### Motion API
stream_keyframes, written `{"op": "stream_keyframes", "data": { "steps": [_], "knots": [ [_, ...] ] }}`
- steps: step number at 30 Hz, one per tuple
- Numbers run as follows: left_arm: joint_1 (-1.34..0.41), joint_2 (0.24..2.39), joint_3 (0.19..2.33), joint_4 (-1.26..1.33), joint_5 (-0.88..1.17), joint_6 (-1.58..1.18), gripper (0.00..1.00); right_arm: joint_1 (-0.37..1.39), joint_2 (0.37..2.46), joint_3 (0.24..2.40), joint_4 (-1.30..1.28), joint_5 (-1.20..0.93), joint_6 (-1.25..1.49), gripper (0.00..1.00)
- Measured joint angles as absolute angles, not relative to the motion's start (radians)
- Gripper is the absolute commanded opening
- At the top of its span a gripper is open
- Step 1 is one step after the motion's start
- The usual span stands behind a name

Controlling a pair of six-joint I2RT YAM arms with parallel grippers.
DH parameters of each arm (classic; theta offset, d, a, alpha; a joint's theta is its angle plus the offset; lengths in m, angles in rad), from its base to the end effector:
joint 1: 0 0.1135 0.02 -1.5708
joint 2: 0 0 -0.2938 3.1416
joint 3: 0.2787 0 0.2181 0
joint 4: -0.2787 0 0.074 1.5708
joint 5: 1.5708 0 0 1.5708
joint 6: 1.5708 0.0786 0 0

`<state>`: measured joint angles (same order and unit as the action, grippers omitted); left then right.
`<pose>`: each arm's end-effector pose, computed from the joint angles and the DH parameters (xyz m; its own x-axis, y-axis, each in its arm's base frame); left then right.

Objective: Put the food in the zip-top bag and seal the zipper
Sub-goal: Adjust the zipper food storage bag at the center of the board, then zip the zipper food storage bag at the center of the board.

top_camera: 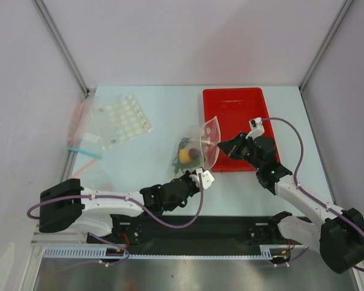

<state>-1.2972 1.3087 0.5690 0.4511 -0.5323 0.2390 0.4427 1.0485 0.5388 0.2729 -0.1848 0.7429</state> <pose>0.1127 -0.2541 0.2599 0.0906 0.4322 -0.8972 0.6965 0.6164 0.3673 0.2042 0.1128 0.2827 -0.5501 0.4750 -0.6868 -0.2856 0.6658 0.6893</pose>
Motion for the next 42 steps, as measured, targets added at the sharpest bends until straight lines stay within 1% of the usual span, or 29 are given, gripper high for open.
{"op": "stream_keyframes", "data": {
  "steps": [1,4,5,6,7,8,9,11,12,15,18,20,21,24,26,27,30,33,37,42],
  "knots": [
    [-1.297,1.309,0.571,0.450,-0.528,0.241,0.00,0.443,1.048,0.538,0.273,-0.185,0.743,0.00],
    [-1.295,1.308,0.587,0.425,-0.525,0.247,0.00,0.442,1.041,0.538,0.273,-0.185,0.742,0.00],
    [-1.295,1.305,0.594,0.416,-0.522,0.247,0.00,0.442,1.035,0.538,0.271,-0.185,0.738,0.02],
    [-1.295,1.299,0.598,0.408,-0.518,0.247,0.00,0.442,1.028,0.538,0.269,-0.186,0.731,0.08],
    [-1.295,1.286,0.598,0.400,-0.510,0.247,0.00,0.441,1.019,0.538,0.265,-0.186,0.721,0.24],
    [-1.293,1.267,0.598,0.382,-0.495,0.246,0.00,0.441,1.007,0.539,0.258,-0.189,0.707,0.32],
    [-1.291,1.242,0.598,0.363,-0.473,0.245,0.00,0.441,0.996,0.540,0.249,-0.191,0.686,0.43],
    [-1.288,1.185,0.602,0.318,-0.423,0.240,0.00,0.441,0.966,0.547,0.217,-0.196,0.637,0.50],
    [-1.287,1.150,0.608,0.287,-0.388,0.236,0.00,0.441,0.949,0.554,0.200,-0.198,0.611,0.56],
    [-1.287,1.052,0.644,0.198,-0.305,0.218,0.00,0.441,0.881,0.565,0.168,-0.204,0.540,0.63],
    [-1.287,0.963,0.670,0.128,-0.253,0.191,0.00,0.441,0.786,0.565,0.151,-0.220,0.478,0.64],
    [-1.287,0.904,0.674,0.084,-0.229,0.165,0.00,0.441,0.710,0.562,0.158,-0.247,0.437,0.61],
    [-1.287,0.876,0.673,0.061,-0.221,0.150,0.00,0.441,0.670,0.555,0.177,-0.273,0.418,0.59],
    [-1.287,0.794,0.651,0.008,-0.201,0.101,0.00,0.442,0.577,0.522,0.263,-0.393,0.374,0.58],
    [-1.287,0.735,0.618,-0.022,-0.189,0.063,0.00,0.451,0.561,0.508,0.331,-0.488,0.359,0.56],
    [-1.288,0.710,0.601,-0.033,-0.178,0.046,0.00,0.462,0.565,0.503,0.368,-0.544,0.353,0.52],
    [-1.298,0.667,0.564,-0.068,-0.133,-0.003,0.00,0.539,0.609,0.502,0.429,-0.674,0.306,0.49],
    [-1.321,0.675,0.555,-0.086,-0.081,-0.038,0.00,0.646,0.648,0.506,0.413,-0.743,0.219,0.51],
    [-1.339,0.717,0.545,-0.093,-0.025,-0.062,0.00,0.785,0.708,0.537,0.332,-0.778,0.064,0.51],
    [-1.349,0.698,0.508,-0.092,0.008,-0.077,0.00,0.890,0.776,0.582,0.240,-0.795,-0.105,0.53]
  ]
}}
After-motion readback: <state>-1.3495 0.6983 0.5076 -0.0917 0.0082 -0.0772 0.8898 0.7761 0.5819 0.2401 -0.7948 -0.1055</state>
